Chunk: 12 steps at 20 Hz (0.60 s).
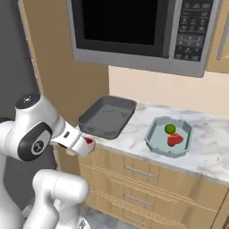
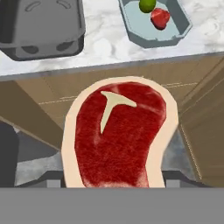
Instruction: Place one lime and one steak in each tupperware on the nearby counter, to pack two identical lunches.
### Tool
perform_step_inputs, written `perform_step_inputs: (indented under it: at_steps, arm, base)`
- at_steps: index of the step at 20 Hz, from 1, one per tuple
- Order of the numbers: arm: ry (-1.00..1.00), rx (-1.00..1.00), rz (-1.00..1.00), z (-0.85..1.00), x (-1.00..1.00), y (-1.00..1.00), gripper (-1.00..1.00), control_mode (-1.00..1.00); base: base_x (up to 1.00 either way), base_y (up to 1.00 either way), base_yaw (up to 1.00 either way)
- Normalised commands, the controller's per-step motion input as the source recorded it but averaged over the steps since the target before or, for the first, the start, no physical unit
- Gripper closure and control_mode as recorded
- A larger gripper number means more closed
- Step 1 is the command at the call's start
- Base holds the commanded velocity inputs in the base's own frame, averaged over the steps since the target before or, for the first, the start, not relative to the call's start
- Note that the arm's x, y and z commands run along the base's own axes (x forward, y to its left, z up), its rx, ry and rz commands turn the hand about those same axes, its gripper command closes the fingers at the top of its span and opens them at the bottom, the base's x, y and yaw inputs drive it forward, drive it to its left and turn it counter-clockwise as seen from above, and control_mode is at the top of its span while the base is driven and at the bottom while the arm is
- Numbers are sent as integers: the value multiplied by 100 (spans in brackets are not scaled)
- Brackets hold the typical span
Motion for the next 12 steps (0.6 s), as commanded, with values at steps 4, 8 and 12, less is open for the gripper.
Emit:
perform_step_inputs:
  at_steps: [4, 8, 12]
  arm:
    - [0, 0, 0, 0, 0, 0, 100, 100]
    - [0, 0, 0, 0, 0, 0, 100, 100]
    - [0, 0, 0, 0, 0, 0, 100, 100]
  base:
    - [69, -34, 45]
    - [50, -28, 41]
    - [50, -21, 35]
